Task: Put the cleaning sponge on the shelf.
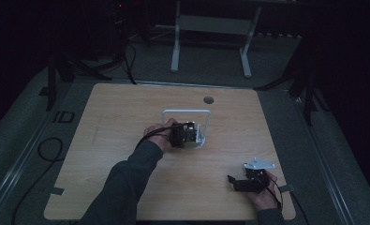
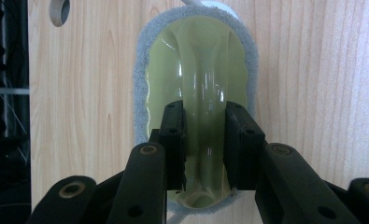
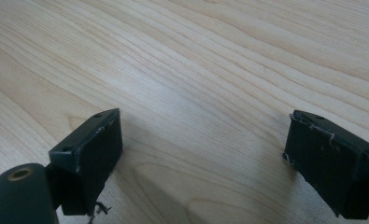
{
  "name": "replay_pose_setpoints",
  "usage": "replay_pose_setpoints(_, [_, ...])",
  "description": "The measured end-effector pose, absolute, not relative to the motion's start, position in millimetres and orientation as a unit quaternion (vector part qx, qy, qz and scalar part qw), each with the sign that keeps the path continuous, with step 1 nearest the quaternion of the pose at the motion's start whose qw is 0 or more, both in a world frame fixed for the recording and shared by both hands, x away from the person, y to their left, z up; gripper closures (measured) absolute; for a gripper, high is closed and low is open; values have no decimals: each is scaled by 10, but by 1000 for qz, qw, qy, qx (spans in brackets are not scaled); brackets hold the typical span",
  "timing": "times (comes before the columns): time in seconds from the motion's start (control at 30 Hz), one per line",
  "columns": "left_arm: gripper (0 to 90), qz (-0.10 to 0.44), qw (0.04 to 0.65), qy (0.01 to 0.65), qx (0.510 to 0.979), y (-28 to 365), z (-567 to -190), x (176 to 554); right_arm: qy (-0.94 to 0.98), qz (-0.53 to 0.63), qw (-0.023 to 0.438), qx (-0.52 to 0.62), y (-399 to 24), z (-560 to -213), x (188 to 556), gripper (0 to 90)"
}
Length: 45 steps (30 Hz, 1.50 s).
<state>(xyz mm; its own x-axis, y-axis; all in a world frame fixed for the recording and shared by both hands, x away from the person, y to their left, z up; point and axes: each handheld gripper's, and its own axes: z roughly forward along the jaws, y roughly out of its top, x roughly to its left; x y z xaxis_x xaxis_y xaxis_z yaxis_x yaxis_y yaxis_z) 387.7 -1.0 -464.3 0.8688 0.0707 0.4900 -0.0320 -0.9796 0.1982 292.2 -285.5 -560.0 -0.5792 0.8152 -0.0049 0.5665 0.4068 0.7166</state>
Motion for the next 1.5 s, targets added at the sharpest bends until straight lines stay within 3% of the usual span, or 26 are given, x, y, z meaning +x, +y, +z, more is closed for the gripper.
replay_pose_setpoints(0.67, [715, 260, 113, 12, 959, -13, -4665, 3932, 819, 345, 181, 422, -2855, -5600, 2922, 109])
replay_pose_setpoints(1.5, [691, 299, 80, 14, 951, -46, -4792, 3967, 819, 345, 180, 422, -2855, -5600, 2921, 109])
